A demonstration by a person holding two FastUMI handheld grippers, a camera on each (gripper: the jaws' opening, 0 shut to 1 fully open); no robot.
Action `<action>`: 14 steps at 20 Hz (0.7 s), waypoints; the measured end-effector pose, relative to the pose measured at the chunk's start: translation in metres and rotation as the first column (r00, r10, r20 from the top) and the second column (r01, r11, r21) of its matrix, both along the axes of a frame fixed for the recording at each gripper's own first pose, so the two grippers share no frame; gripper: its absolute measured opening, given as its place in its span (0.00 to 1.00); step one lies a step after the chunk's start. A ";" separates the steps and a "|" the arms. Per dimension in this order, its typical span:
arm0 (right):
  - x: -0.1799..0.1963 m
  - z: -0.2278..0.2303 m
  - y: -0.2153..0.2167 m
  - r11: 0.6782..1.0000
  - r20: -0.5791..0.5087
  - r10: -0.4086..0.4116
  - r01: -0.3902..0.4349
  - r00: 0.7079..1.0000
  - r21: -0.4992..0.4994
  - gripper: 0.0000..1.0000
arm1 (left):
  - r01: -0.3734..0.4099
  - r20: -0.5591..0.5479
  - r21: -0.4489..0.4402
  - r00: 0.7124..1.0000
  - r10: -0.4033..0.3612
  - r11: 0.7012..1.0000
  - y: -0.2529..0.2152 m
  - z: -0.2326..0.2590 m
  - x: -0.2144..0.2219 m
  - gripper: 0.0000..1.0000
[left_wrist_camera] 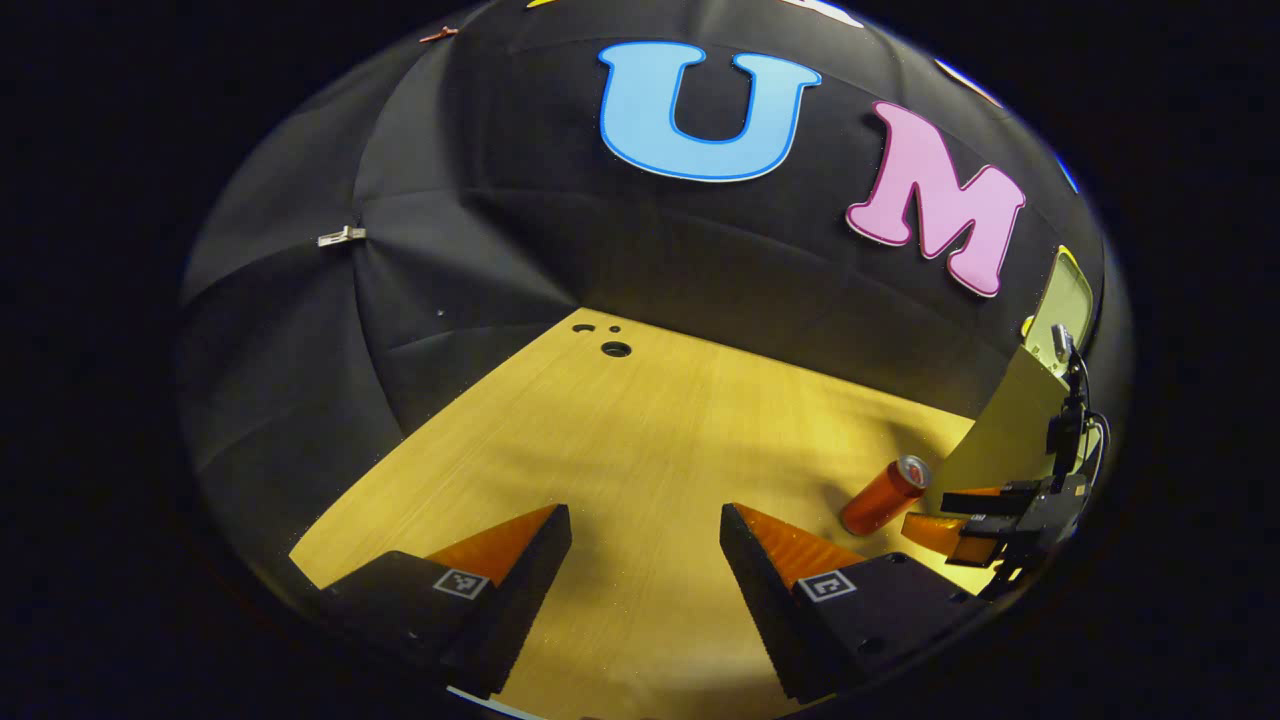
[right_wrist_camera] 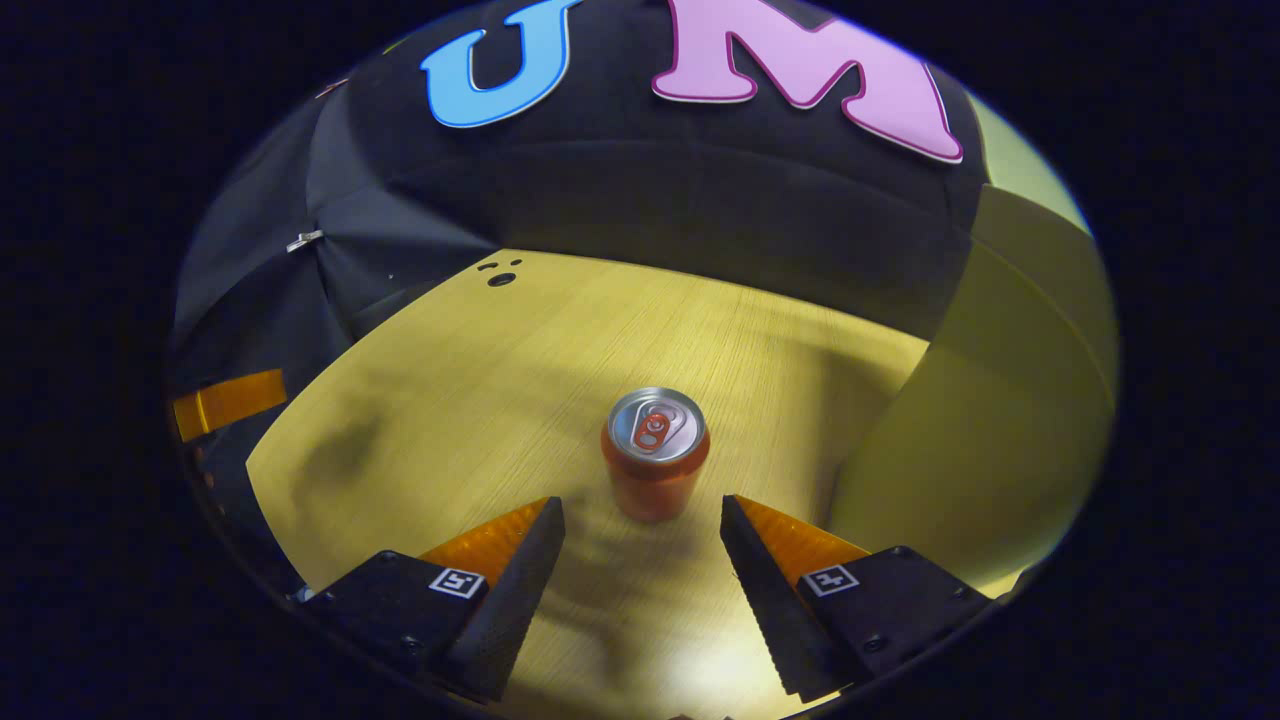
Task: Press the lid of the desktop garbage bin to open it, pick up the crumpled paper on the desktop and throw it into the bin, then pick up the pop can on the desktop and drop it into the bin, and finally close the garbage bin lid.
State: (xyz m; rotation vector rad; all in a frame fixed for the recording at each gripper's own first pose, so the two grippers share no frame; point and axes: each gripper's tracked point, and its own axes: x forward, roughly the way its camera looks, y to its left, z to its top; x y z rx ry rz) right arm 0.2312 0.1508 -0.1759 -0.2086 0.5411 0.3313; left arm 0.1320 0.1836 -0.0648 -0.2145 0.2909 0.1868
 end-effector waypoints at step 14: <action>0.054 -0.037 0.010 0.996 -0.028 -0.081 0.080 0.996 -0.030 0.99 | 0.017 -0.035 0.007 0.999 -0.017 1.000 0.003 -0.011 0.003 0.96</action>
